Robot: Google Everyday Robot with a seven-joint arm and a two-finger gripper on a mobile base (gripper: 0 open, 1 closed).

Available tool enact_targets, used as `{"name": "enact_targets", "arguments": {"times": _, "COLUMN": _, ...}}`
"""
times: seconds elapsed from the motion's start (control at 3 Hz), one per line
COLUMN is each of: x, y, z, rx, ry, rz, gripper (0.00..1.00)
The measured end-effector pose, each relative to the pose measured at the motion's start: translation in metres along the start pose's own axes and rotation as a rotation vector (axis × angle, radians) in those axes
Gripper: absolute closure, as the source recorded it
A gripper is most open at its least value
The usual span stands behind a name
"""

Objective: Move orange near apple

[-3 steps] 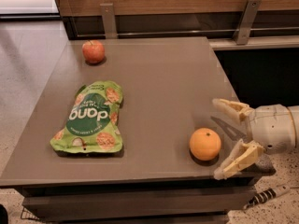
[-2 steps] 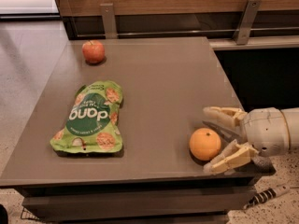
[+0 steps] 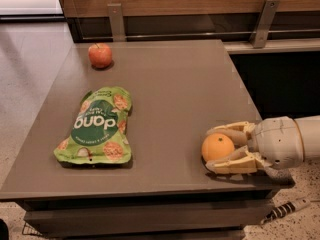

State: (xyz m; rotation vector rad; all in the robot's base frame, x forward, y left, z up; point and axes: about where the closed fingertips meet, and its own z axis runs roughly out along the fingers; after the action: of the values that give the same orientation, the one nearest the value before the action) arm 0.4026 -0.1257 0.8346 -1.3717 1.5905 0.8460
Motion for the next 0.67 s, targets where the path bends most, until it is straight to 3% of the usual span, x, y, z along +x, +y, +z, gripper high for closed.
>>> {"name": "enact_targets", "arguments": {"times": 0.33, "x": -0.0012, "y": 0.0005, "z": 0.0014, "rx": -0.003, "ry": 0.0, "rz": -0.002, "gripper": 0.86}}
{"name": "enact_targets", "arguments": {"times": 0.67, "x": -0.0023, "y": 0.0011, "z": 0.0027, "rx": -0.006, "ry": 0.001, "rz": -0.005, "gripper": 1.0}}
